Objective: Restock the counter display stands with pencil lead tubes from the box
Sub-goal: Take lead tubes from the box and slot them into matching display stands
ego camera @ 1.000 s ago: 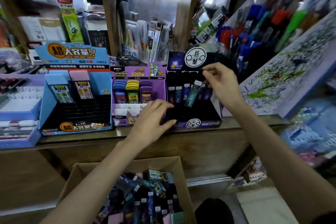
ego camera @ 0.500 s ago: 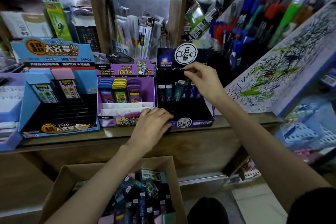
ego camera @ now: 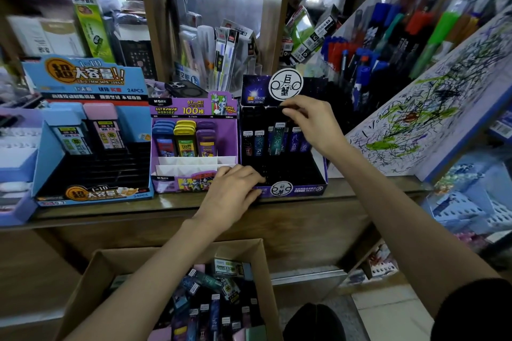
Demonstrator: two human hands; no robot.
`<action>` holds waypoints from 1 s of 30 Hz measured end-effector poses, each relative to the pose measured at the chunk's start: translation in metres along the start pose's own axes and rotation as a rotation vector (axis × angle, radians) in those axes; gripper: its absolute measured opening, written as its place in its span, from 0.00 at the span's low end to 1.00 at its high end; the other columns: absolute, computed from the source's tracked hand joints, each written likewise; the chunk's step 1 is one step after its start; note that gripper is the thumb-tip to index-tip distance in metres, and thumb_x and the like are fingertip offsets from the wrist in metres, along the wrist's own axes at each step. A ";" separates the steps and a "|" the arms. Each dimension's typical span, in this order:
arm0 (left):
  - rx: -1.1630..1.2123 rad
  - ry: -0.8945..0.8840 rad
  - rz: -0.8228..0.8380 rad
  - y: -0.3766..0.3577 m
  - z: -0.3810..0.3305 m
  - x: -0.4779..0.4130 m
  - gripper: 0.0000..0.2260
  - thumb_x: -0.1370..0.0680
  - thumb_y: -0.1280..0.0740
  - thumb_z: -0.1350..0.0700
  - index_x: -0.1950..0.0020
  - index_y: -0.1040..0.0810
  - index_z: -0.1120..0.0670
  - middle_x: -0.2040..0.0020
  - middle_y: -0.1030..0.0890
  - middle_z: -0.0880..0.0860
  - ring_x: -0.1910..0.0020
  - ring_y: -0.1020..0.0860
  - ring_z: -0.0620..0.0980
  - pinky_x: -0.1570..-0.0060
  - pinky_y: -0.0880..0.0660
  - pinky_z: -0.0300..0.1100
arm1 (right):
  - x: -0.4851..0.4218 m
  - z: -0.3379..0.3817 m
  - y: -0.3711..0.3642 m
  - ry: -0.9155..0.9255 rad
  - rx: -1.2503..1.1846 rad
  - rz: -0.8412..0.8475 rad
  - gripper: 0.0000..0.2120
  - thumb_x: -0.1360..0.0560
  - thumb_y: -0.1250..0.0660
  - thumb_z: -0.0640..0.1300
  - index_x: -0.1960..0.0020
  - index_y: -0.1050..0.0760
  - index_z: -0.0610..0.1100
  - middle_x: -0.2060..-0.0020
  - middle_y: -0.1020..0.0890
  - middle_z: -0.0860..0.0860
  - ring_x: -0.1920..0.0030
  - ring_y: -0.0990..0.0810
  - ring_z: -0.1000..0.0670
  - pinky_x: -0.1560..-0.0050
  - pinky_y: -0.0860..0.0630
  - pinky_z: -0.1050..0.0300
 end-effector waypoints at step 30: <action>0.065 -0.042 -0.063 0.012 -0.006 0.010 0.14 0.21 0.36 0.53 0.36 0.25 0.52 0.39 0.24 0.48 0.38 0.29 0.48 0.43 0.40 0.39 | 0.014 0.009 -0.021 0.049 0.326 -0.004 0.17 0.22 0.36 0.42 0.35 0.27 0.40 0.48 0.24 0.43 0.53 0.21 0.43 0.52 0.24 0.46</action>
Point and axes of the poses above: each hand's wrist, its own x-axis away from the middle knuckle, its own y-axis out of the back of the hand, z = x × y, the point moved 8 cm from there along -x, towards the middle knuckle
